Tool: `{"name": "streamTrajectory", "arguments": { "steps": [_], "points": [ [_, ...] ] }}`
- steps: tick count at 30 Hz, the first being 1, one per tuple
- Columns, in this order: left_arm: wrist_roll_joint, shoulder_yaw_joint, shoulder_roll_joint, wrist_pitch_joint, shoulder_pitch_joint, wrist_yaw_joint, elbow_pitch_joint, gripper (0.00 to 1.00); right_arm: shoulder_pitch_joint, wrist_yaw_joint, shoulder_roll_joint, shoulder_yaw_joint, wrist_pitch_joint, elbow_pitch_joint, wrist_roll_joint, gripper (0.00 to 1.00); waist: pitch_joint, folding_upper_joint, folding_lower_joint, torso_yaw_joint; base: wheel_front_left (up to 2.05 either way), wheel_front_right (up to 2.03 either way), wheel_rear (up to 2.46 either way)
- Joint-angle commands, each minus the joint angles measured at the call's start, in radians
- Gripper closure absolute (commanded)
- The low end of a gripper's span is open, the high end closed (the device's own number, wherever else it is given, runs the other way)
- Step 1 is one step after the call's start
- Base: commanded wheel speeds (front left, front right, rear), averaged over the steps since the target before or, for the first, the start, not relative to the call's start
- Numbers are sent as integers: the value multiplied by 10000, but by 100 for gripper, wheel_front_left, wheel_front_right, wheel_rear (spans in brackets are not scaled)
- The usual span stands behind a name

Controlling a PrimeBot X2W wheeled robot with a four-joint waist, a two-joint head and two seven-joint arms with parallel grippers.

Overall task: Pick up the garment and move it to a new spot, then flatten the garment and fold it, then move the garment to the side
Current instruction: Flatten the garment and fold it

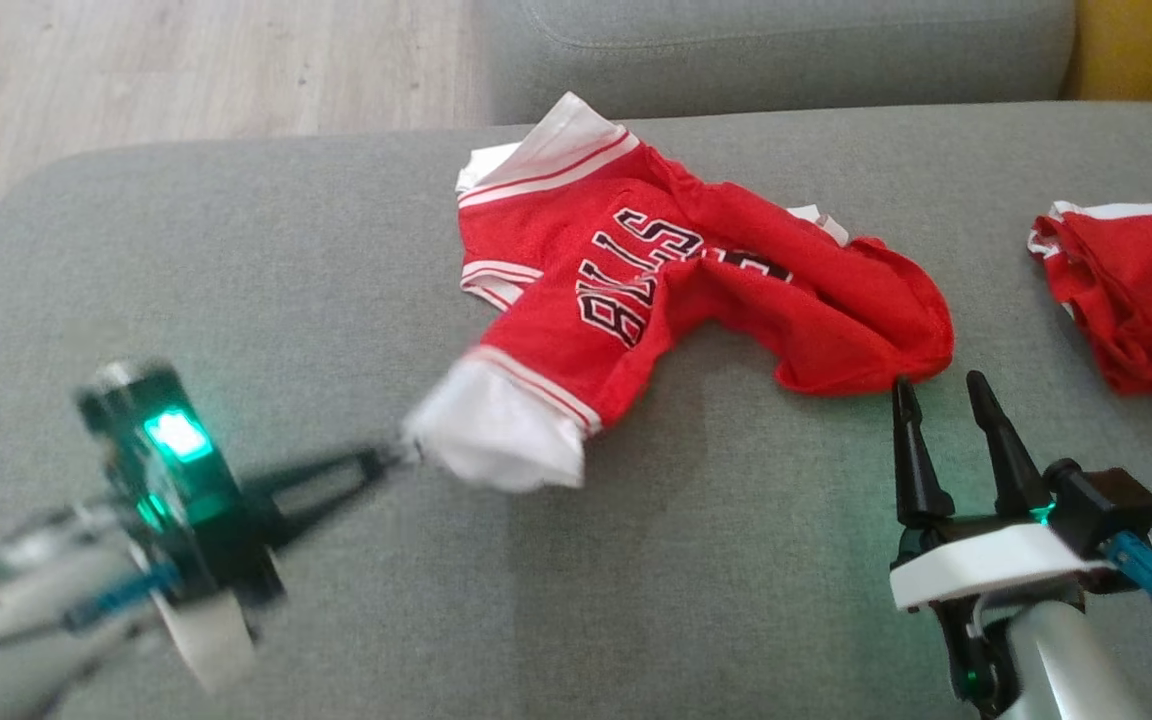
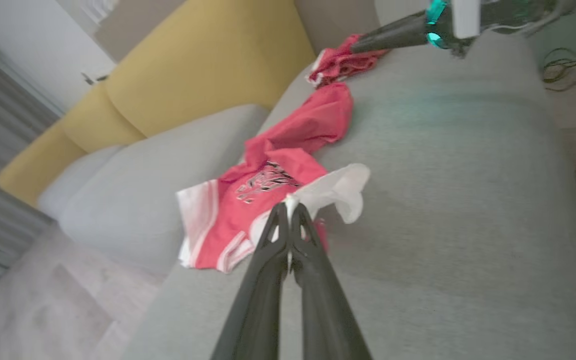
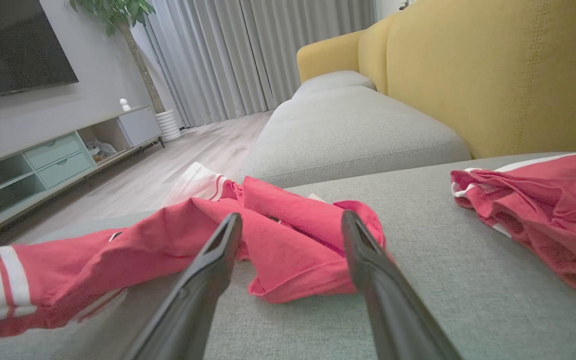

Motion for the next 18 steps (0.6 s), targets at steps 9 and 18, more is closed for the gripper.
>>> {"name": "streamTrajectory", "arguments": {
  "steps": [9,18],
  "points": [
    [258,1237,257,-41,-686,310,-657,100,-112,-7,-29,360,-109,-194,55,0,-89,-1,1,95,0,0,0],
    [1126,37,67,930,2157,0,-1581,100,-261,-7,-29,517,-109,-78,137,0,-38,-1,1,-124,0,0,0]
  ]
}}
